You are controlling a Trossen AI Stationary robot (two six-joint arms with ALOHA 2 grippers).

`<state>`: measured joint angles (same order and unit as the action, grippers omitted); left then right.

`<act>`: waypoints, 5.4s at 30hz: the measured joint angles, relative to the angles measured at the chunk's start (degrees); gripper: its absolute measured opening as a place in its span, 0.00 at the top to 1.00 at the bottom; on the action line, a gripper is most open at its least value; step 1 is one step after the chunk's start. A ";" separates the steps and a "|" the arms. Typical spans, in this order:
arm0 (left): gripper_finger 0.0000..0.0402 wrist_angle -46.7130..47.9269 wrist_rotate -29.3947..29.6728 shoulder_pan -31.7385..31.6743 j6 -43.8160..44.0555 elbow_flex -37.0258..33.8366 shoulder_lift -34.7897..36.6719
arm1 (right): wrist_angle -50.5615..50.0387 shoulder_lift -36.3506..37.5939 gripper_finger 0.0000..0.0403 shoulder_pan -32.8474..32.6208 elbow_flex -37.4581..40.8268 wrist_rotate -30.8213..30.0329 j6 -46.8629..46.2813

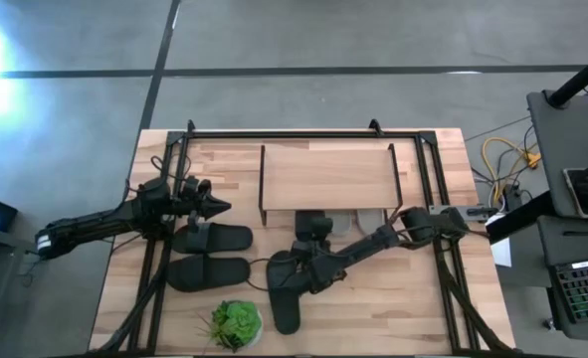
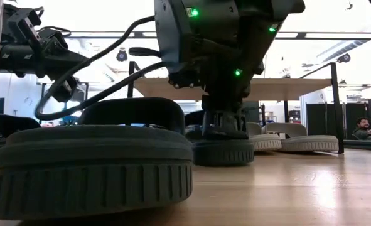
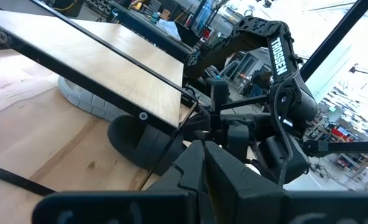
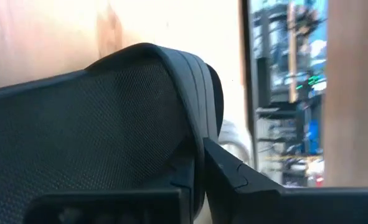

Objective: Pick and place slides into the shelf
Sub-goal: Put the black slipper under the shelf

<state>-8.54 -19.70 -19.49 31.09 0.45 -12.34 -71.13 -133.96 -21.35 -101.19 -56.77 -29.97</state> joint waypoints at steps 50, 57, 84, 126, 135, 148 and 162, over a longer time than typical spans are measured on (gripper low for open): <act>1.00 0.01 0.01 0.00 0.00 0.02 0.00 | 6.27 8.28 0.51 -2.01 1.27 15.09 -1.83; 1.00 0.00 0.00 -0.01 0.00 0.00 0.01 | 1.57 11.06 0.51 -4.24 1.14 16.23 -6.71; 1.00 0.02 0.00 -0.02 0.00 0.00 0.06 | 10.51 18.77 0.97 -12.63 2.19 33.37 -62.17; 1.00 0.00 0.00 0.00 0.00 0.02 0.02 | 24.68 11.23 0.98 -5.12 15.28 29.00 -68.43; 1.00 0.00 0.00 0.00 0.00 0.02 0.07 | 26.94 11.64 0.98 0.12 15.28 31.06 -56.94; 1.00 0.01 0.00 -0.01 0.00 0.02 0.00 | 35.33 17.12 0.98 -8.62 15.28 42.97 -56.11; 1.00 0.00 0.00 0.00 0.00 0.01 0.02 | 46.57 16.14 0.78 -7.81 15.26 48.21 -53.72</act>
<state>-8.54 -19.70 -19.49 31.09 0.46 -12.32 -24.56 -117.82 -29.16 -85.93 -8.56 -83.69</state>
